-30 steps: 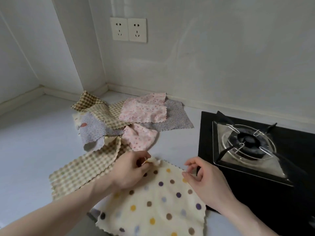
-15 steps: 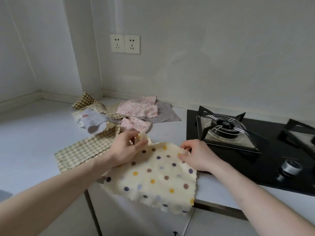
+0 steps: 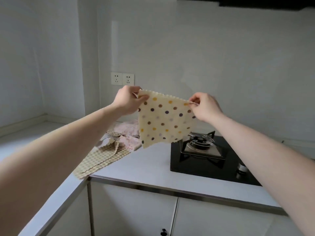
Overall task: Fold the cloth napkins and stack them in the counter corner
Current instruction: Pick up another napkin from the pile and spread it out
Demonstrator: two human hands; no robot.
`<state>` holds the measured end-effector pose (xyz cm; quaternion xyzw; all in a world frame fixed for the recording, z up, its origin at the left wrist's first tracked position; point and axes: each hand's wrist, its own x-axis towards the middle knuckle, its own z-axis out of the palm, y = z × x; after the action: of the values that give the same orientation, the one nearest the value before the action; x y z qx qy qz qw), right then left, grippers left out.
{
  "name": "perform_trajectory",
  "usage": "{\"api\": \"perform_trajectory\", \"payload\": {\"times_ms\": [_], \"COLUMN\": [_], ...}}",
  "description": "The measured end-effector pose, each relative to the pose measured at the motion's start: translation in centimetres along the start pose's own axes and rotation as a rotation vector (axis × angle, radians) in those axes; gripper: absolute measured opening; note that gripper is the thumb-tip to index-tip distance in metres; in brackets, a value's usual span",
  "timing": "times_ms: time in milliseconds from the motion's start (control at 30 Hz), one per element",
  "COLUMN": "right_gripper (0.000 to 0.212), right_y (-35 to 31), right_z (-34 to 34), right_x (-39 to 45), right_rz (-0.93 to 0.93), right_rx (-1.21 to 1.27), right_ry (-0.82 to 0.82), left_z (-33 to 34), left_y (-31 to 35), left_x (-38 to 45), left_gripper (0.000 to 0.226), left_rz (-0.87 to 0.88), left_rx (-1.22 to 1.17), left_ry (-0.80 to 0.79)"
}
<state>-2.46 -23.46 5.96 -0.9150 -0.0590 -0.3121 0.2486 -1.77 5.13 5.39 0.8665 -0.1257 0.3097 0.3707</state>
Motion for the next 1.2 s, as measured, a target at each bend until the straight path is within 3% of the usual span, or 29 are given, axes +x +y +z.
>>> {"api": "perform_trajectory", "payload": {"times_ms": [133, 367, 533, 667, 967, 1200], "right_gripper": [0.010, 0.014, 0.015, 0.017, 0.012, 0.015], "right_y": [1.1, 6.8, 10.5, 11.9, 11.8, 11.8], "right_z": [-2.3, 0.4, 3.3, 4.6, 7.2, 10.6], "right_x": [-3.2, -13.2, -17.3, -17.9, -13.4, -10.6], "right_rz": [-0.050, -0.076, -0.074, -0.055, 0.109, 0.169], "right_rx": [0.032, -0.024, -0.030, -0.003, 0.163, 0.080], "right_ry": [-0.097, -0.426, -0.578, -0.565, -0.364, -0.356], "left_z": [-0.8, 1.1, 3.4, 4.6, 8.6, 11.8], "left_y": [1.5, -2.8, -4.4, -5.5, -8.7, -10.5], "left_x": [-2.5, -12.2, -17.6, -18.1, -15.0, -13.7], "left_gripper": [0.015, 0.016, 0.016, 0.020, 0.032, 0.027], "left_rz": [0.051, 0.106, 0.081, 0.032, -0.188, -0.306], "left_rx": [-0.013, 0.088, 0.100, 0.083, 0.058, 0.111], "left_ry": [-0.079, -0.566, -0.770, -0.768, -0.538, -0.460]}}
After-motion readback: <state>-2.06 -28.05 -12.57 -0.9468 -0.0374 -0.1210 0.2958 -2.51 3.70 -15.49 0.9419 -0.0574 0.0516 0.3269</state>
